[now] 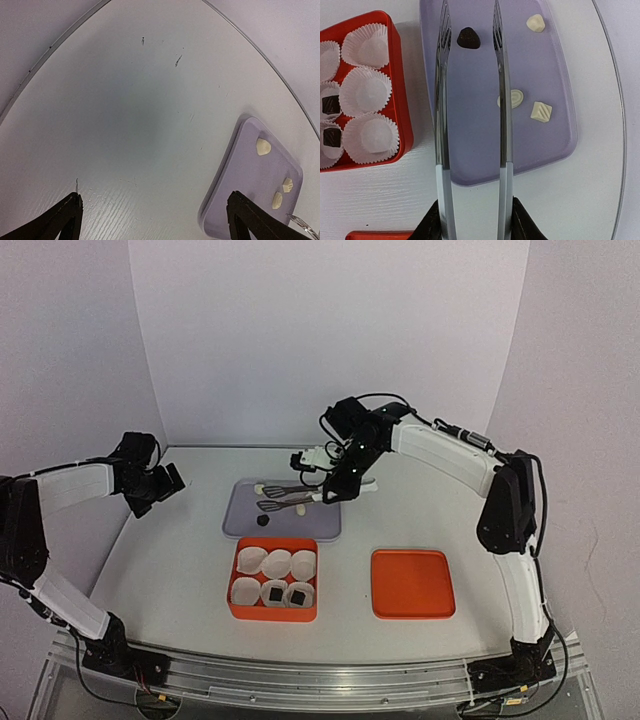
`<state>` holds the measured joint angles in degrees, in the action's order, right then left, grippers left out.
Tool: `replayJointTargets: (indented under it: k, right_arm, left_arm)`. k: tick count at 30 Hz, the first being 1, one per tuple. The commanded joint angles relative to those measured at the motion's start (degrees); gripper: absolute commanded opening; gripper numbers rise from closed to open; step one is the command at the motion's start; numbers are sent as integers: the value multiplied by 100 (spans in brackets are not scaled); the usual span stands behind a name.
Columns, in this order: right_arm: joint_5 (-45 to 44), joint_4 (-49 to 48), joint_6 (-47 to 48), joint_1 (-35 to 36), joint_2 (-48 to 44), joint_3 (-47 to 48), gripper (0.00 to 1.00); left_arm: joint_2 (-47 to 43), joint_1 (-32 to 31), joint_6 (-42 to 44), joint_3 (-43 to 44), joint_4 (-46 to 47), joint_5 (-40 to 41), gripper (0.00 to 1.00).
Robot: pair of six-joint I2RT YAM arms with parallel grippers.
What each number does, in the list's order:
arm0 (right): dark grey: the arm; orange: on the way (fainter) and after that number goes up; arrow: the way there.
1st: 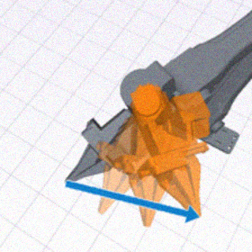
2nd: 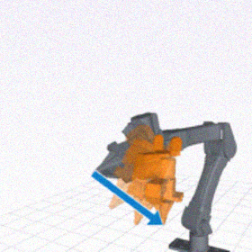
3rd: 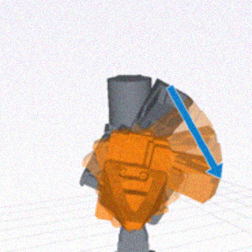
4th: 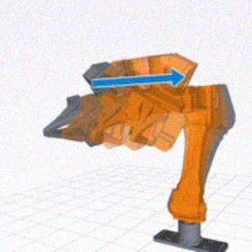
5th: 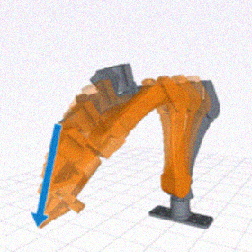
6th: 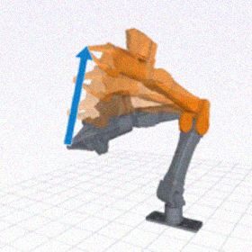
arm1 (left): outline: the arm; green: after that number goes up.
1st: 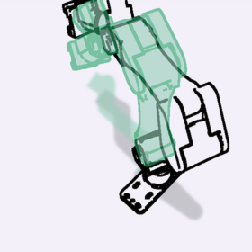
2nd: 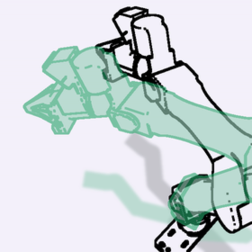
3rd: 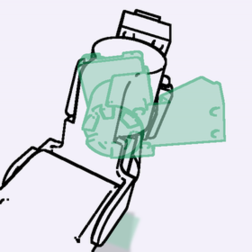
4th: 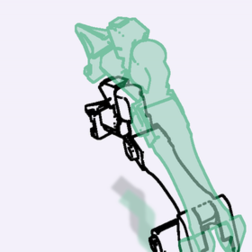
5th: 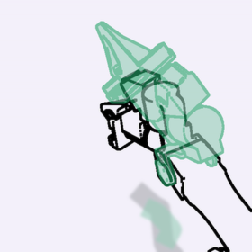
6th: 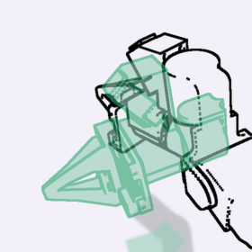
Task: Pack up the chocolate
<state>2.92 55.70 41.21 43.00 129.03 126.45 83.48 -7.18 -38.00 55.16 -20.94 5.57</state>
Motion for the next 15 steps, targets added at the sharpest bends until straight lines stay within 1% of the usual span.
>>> replayJointTargets:
  k: [1, 15]
  right_arm:
    - [308, -94, 234, -33, 196, 153, 36]
    - [141, -93, 236, -94, 668, 363, 39]
  left_arm:
    - [150, -10, -44, 372, 16, -10, 100]
    - [446, -10, -38, 536, 36, -125, 100]
